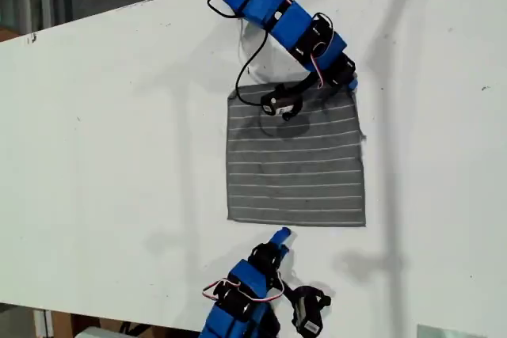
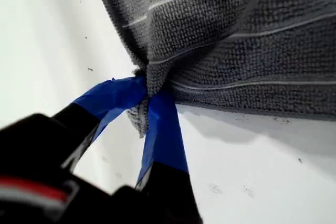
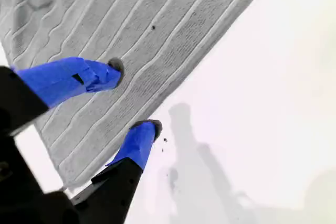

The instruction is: Grasp corners of a square towel and fold twice.

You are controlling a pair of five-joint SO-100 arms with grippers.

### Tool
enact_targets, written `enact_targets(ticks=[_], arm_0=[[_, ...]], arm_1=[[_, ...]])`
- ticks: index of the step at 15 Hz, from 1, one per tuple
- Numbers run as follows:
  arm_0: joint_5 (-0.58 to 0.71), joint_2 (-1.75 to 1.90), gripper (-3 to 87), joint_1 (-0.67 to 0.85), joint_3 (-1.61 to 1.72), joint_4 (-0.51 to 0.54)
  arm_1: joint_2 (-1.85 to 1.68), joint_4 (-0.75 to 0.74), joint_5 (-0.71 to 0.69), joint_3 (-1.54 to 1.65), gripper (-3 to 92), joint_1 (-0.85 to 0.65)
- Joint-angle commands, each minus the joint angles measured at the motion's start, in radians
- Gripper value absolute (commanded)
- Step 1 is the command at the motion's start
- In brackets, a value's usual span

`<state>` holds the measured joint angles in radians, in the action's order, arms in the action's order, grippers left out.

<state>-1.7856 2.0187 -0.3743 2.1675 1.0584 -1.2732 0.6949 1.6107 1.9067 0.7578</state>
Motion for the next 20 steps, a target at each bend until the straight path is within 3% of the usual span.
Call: enact_targets(ticks=[1,5,9,10,18,20], arm_0=[[-0.123,-0.232,19.5,-0.118,-0.149,-0.064],[-0.242,-0.565,20.0,-0.241,-0.453,-0.041],[-0.189,-1.048,20.6,-0.268,-1.131,0.221],[-0.179,-1.104,20.7,-0.268,-1.212,0.244],[-0.115,-1.063,21.5,-0.285,-1.279,0.268],[-0.120,-1.100,21.7,-0.298,-1.273,0.216]], arm_1=[[0.020,0.014,0.006,0.015,-0.1,0.003],[0.021,0.017,0.006,0.020,-0.1,0.000],[0.018,0.023,0.006,0.026,-0.1,0.000],[0.015,0.028,0.006,0.026,-0.1,0.000],[0.008,0.038,-0.006,0.026,-0.1,-0.009],[-0.002,0.043,-0.006,0.026,-0.1,-0.008]])
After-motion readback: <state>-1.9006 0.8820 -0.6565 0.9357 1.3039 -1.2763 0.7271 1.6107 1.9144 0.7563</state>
